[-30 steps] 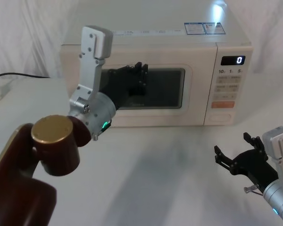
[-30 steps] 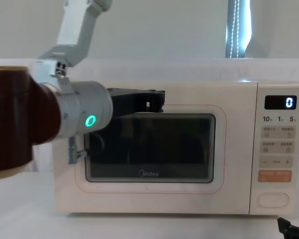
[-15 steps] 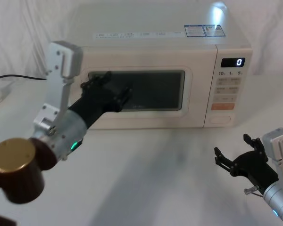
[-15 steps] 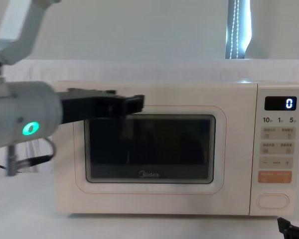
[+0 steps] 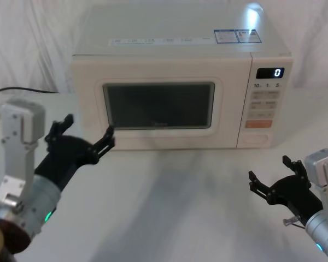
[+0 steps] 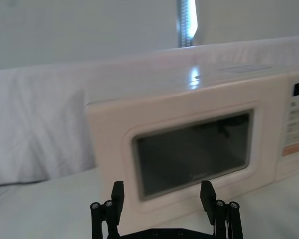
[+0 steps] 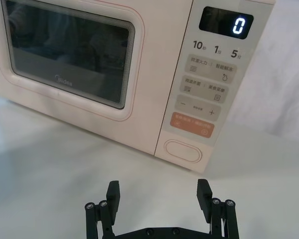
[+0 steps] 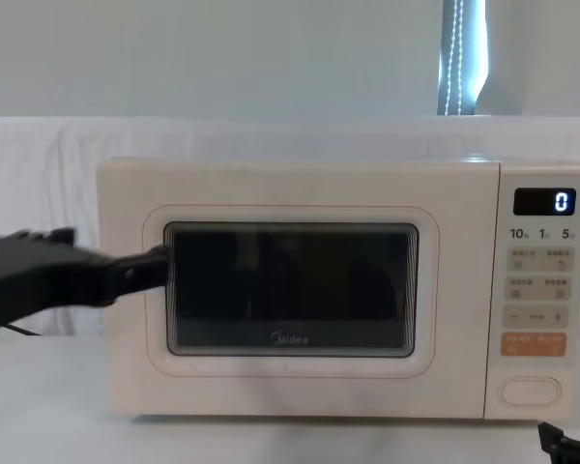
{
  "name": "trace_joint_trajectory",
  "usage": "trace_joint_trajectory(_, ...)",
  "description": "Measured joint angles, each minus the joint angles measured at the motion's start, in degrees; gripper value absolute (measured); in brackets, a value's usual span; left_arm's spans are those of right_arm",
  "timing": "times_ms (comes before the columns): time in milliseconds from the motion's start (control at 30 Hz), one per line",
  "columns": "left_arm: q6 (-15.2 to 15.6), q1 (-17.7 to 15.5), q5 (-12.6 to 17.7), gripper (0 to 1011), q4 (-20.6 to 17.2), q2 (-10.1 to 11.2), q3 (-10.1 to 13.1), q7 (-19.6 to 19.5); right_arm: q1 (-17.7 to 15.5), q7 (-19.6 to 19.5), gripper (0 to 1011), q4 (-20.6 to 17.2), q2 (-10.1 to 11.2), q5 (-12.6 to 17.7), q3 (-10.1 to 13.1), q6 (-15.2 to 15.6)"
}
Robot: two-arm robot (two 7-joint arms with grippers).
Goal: Press the button to open the microwave door with one hand; close the microwave door with the other hand.
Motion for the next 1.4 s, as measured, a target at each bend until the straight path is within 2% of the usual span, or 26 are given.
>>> trace_joint_trajectory(267,-3.43,6.24,1.39,1001,-1.64,-1.79,-3.76,2.55,0.0,0.0,1000,0.0,0.0,0.0,0.0,0.0)
trace_joint_trajectory(667,-5.54,10.9,3.17,1001,-2.03,-3.81,-6.45,3.15,0.0,0.0,1000,0.0,0.0,0.0,0.0,0.0)
trace_joint_trajectory(1400,-5.64,10.95,3.17,1001,-2.0,-3.78,-6.43,3.15,0.0,0.0,1000,0.0,0.0,0.0,0.0,0.0)
